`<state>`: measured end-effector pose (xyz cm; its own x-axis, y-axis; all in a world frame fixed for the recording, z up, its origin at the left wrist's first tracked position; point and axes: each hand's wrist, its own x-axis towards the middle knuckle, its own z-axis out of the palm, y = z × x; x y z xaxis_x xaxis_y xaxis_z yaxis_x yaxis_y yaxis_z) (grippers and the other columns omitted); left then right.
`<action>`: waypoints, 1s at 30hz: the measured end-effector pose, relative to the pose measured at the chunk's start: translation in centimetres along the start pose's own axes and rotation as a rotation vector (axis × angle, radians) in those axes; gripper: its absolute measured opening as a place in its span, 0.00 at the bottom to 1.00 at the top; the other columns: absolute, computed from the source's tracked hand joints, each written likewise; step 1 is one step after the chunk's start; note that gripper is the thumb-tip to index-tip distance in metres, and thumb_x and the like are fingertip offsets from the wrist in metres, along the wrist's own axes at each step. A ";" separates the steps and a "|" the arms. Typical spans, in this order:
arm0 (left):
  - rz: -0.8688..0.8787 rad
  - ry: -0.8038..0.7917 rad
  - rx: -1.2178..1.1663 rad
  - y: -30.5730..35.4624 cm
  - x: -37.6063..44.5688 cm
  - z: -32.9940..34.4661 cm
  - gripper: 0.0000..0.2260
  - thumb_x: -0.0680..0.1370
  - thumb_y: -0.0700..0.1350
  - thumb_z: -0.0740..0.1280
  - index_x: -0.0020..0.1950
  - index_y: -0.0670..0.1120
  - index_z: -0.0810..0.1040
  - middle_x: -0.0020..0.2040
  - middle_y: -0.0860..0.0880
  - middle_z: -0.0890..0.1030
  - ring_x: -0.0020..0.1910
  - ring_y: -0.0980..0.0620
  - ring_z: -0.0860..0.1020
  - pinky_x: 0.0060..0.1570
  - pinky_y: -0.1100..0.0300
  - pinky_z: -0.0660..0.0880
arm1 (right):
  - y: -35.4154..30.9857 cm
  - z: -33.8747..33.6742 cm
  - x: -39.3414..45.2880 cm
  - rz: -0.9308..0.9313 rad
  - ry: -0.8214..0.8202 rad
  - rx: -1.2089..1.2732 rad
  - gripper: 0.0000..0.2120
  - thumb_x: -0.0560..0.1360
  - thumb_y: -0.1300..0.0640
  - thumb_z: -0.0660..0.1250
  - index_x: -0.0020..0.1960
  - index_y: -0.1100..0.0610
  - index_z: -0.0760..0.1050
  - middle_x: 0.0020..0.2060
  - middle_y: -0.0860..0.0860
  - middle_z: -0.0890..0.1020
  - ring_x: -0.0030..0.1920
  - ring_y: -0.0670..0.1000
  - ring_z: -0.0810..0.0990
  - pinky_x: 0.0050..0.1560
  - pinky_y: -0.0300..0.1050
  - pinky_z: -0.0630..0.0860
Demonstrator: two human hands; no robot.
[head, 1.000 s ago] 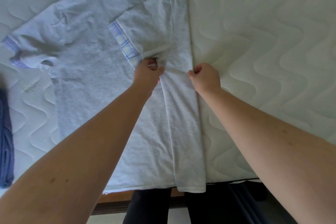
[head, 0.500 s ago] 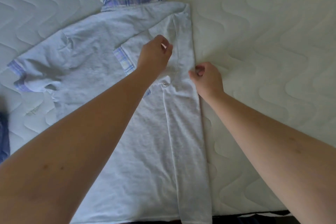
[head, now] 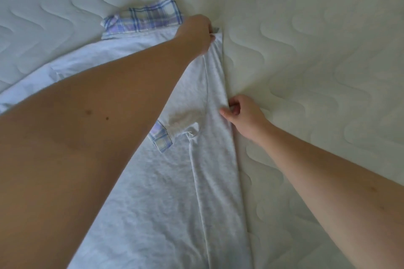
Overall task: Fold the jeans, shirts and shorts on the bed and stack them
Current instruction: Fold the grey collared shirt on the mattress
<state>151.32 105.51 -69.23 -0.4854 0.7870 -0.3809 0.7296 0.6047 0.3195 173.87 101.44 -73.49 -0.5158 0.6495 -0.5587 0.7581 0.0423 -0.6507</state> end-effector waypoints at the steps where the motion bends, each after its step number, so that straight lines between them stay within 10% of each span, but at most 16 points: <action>1: 0.002 0.005 -0.011 0.0 0.2 -0.1 0.11 0.81 0.47 0.64 0.58 0.42 0.80 0.58 0.44 0.80 0.57 0.44 0.78 0.48 0.57 0.70 | 0.1 0.1 0.0 0.000 0.002 0.003 0.12 0.74 0.52 0.73 0.51 0.58 0.77 0.33 0.46 0.72 0.34 0.47 0.72 0.36 0.39 0.65; 10: 0.034 -0.067 -0.192 -0.1 0.5 0.1 0.15 0.79 0.58 0.65 0.50 0.46 0.77 0.40 0.52 0.75 0.41 0.53 0.74 0.43 0.59 0.69 | 0.3 0.4 -0.3 0.004 0.001 0.023 0.12 0.71 0.51 0.75 0.48 0.56 0.77 0.36 0.47 0.73 0.36 0.47 0.72 0.38 0.41 0.66; 23: -0.002 0.107 -0.523 0.5 -2.2 -0.1 0.13 0.80 0.45 0.65 0.65 0.49 0.74 0.55 0.53 0.76 0.44 0.62 0.73 0.39 0.74 0.71 | 0.5 0.3 0.0 -0.045 0.005 0.019 0.08 0.75 0.50 0.71 0.47 0.53 0.74 0.34 0.44 0.71 0.33 0.42 0.70 0.34 0.37 0.65; 30: 0.042 0.307 -0.508 -0.8 -13.2 1.8 0.05 0.79 0.47 0.66 0.52 0.48 0.76 0.43 0.54 0.77 0.38 0.63 0.73 0.42 0.72 0.70 | -0.3 0.1 -0.8 -0.042 0.014 -0.002 0.13 0.74 0.50 0.73 0.52 0.57 0.76 0.39 0.47 0.75 0.39 0.47 0.74 0.38 0.38 0.67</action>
<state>158.03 94.35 -66.05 -0.6335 0.7651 -0.1154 0.4655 0.4960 0.7330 174.07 100.82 -72.87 -0.5414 0.6575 -0.5240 0.7368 0.0709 -0.6724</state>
